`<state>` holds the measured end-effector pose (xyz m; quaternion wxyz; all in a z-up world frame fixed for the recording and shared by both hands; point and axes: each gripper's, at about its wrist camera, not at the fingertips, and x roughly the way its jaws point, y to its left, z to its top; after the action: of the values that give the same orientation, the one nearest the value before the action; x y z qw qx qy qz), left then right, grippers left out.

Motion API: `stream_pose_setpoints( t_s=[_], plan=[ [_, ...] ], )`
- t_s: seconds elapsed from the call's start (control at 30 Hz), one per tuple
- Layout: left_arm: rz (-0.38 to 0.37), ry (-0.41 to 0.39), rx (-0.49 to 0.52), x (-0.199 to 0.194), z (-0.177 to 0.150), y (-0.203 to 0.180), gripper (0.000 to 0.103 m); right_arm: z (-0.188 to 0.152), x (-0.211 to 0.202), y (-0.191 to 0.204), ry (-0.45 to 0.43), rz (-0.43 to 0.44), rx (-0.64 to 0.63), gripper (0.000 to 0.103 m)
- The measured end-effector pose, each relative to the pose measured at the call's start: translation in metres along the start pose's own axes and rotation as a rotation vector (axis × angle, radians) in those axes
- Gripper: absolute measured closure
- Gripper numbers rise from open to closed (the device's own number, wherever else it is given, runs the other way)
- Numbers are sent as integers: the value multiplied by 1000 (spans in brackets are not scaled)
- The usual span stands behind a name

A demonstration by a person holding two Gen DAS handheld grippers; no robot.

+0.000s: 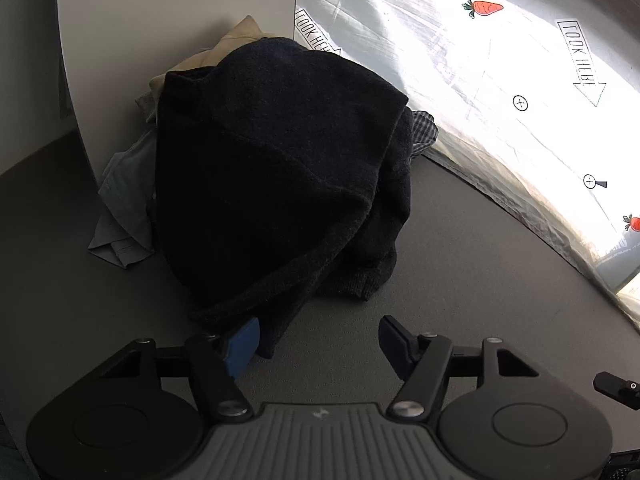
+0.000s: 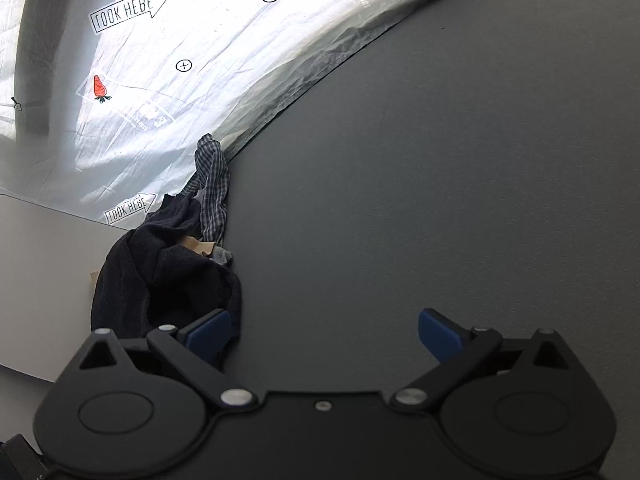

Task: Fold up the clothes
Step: 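Reach both grippers to the clothes pile and grasp the navy sweater, then pull the navy sweater out of the pile onto the open floor with both grippers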

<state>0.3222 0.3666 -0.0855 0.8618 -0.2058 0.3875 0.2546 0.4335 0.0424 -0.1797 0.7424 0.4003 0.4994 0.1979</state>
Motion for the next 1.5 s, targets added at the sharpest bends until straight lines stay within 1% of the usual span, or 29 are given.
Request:
stream_pose_setpoints(
  t_s=[0.07,0.17,0.23,0.27,0.33,0.4,0.47,0.6,0.7,0.73,0.77,0.8,0.83,0.87,0.9,0.97,1.0,1.07,1.13,1.23,1.3,1.37,1.43,1.5],
  plan=[
    [7,16,-20,18,8,9,39,5,39,2,44,66,92,4],
    [15,38,-25,41,16,17,39,10,91,13,82,94,147,9],
    [18,34,23,50,17,16,39,13,119,23,108,105,151,24],
    [20,31,49,53,17,14,38,14,131,28,123,109,149,28],
    [28,32,87,61,18,12,38,16,156,41,151,119,118,42],
    [35,35,107,68,20,12,39,17,180,55,178,132,65,46],
    [34,35,84,72,23,16,40,17,199,66,206,155,19,49],
    [19,48,9,74,30,31,55,16,226,86,238,174,-83,50],
    [3,58,-44,73,35,42,64,15,242,94,245,169,-117,50],
    [-4,58,-55,72,35,44,66,15,248,98,242,174,-128,53],
    [-10,58,-66,71,35,46,69,15,252,101,245,178,-142,58],
    [-16,58,-76,69,35,48,74,14,257,104,250,182,-156,77],
    [-20,58,-85,67,35,49,76,15,259,107,252,184,-161,89],
    [-24,57,-95,64,35,50,79,15,257,108,249,180,-161,90],
    [-27,54,-105,61,36,50,84,16,254,108,240,176,-161,95],
    [-35,43,-123,51,37,50,88,18,240,107,208,186,-153,96],
    [-39,31,-122,44,39,49,89,20,228,104,178,191,-147,96],
    [-37,-10,-75,25,42,42,91,26,199,100,111,193,-138,97],
    [-40,-61,-11,4,43,30,91,35,163,93,36,218,-113,97],
    [-93,-120,28,-29,45,20,92,45,106,88,-64,248,-122,97],
    [-139,-160,50,-53,44,9,92,51,60,91,-159,237,-183,97],
    [-173,-196,82,-73,40,-15,92,55,15,86,-238,227,-216,98],
    [-215,-220,118,-94,29,-42,92,60,-38,71,-319,224,-209,98],
    [-265,-215,140,-113,12,-63,92,61,-92,49,-397,201,-201,98]
  ],
)
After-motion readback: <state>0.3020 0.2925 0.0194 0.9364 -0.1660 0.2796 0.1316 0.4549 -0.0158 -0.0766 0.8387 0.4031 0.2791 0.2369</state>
